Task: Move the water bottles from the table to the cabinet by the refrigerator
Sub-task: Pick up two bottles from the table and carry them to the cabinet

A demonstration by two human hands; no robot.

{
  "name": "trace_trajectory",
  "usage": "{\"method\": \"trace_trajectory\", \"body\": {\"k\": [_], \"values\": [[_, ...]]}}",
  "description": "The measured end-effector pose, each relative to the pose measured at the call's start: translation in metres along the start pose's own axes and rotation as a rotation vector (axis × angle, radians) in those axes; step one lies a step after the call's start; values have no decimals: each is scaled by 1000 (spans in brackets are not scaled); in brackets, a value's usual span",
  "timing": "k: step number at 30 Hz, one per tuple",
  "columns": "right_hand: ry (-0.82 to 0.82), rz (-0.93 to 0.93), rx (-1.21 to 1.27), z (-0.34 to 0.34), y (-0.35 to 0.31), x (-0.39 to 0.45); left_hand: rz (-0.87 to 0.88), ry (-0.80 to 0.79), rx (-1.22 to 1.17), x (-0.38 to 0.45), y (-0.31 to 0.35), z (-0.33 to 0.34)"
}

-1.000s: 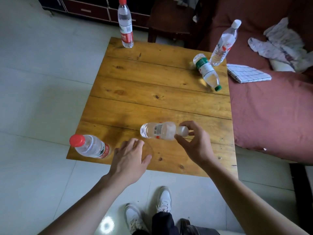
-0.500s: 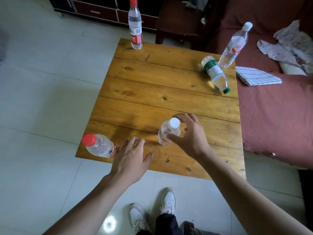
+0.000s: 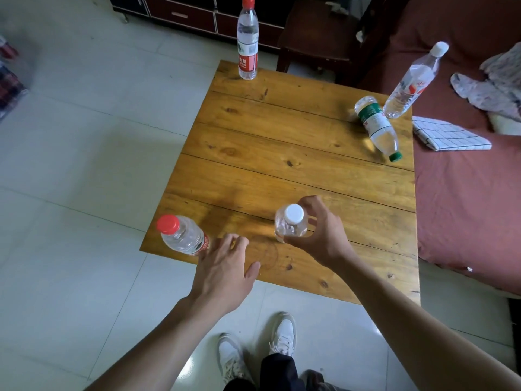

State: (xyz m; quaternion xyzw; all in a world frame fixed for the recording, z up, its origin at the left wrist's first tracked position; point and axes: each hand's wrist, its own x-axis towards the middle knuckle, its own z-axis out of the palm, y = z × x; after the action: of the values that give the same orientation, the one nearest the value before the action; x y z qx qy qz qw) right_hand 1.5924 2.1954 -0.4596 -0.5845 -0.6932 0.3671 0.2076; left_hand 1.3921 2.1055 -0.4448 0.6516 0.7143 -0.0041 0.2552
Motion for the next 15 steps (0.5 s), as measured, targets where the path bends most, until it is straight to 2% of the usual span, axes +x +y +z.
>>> {"method": "trace_trajectory", "body": {"k": [5,10,15], "values": [[23,-11,-2,13,-7,0,2,9,-51,-16,-18,1],[-17,-3,12,24,-22,0,-99,-58,-62,-44,-50,4],[-60,-17,30,40,-40,-2,-309,87,-168,-53,-79,-10]]}}
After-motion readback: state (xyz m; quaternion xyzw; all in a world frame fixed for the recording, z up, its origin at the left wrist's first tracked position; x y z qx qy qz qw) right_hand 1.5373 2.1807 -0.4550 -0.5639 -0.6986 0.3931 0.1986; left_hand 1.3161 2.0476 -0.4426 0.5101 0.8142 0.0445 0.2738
